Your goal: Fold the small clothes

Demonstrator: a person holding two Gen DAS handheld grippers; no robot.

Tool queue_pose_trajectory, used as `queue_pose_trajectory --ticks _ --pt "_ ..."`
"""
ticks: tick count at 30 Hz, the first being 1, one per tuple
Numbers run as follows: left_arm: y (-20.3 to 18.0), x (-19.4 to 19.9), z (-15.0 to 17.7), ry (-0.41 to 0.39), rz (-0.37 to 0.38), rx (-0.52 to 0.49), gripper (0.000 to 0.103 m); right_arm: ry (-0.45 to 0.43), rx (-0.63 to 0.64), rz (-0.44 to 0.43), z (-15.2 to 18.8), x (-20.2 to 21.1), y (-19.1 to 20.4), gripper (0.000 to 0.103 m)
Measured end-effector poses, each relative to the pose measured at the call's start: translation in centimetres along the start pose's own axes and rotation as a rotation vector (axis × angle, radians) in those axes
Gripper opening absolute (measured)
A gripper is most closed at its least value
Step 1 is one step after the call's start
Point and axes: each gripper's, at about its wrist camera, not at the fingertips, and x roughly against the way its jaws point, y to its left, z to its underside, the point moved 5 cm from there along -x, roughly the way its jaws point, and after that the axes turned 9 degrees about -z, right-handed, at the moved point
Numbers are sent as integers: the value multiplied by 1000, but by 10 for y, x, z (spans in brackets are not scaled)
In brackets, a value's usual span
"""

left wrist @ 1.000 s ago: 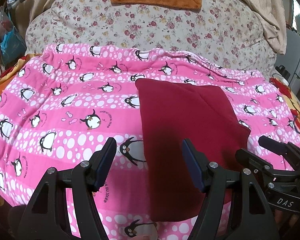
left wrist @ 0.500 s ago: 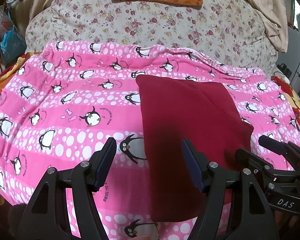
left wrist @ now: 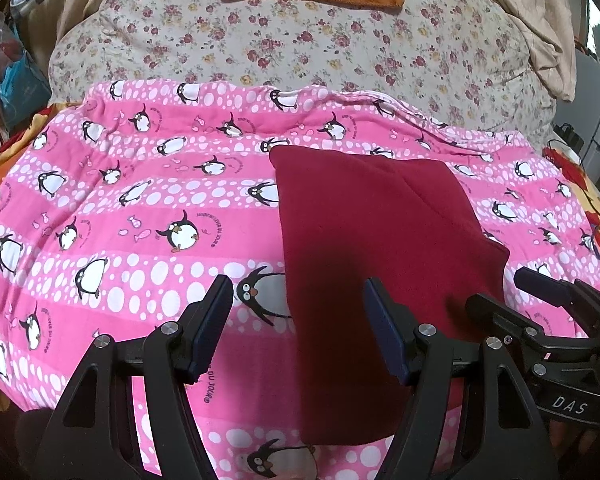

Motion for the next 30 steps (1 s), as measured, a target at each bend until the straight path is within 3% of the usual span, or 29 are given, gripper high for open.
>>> queue_pose_trajectory --ticks 30 --pt "0 -7 4 12 2 -25 68 17 -18 -15 2 -6 -4 81"
